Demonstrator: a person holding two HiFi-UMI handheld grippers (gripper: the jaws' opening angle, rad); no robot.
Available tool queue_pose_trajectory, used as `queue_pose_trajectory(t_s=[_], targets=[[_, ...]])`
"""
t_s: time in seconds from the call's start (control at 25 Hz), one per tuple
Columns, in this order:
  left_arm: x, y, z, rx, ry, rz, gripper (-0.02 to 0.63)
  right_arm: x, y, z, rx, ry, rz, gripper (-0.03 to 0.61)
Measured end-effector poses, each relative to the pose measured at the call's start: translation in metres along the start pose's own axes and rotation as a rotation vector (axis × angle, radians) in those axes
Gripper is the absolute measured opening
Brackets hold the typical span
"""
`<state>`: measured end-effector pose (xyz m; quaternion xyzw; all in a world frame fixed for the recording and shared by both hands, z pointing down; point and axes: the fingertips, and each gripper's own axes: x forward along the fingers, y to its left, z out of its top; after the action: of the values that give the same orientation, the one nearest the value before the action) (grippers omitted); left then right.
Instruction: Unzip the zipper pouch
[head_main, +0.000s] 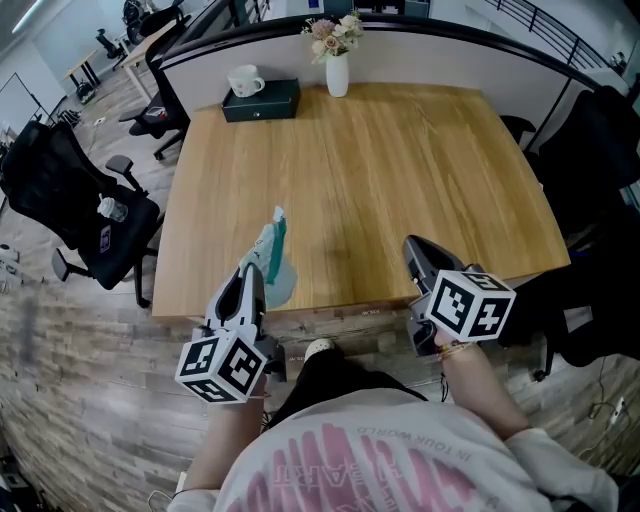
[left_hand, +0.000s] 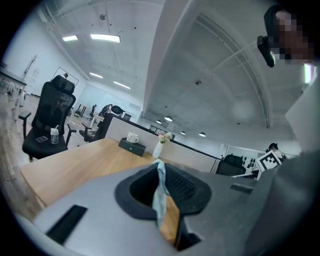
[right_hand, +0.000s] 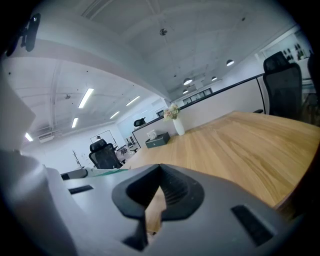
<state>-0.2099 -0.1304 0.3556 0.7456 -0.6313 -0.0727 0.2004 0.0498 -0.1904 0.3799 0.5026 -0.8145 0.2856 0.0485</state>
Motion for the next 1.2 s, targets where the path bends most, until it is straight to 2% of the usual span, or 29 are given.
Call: queue_pose_trajectory(t_s=[0.48,1.2], targets=[[-0.026,-0.008,-0.016,-0.012,-0.003,0.012,0.044,-0.033,-0.012,-0.02,0.021,0.003,-0.02,-0.002],[-0.012,-0.016,-0.011,-0.018,-0.009,-0.017,0.044,-0.038,-0.024,-0.02,-0.011,0.021,-0.054,-0.002]])
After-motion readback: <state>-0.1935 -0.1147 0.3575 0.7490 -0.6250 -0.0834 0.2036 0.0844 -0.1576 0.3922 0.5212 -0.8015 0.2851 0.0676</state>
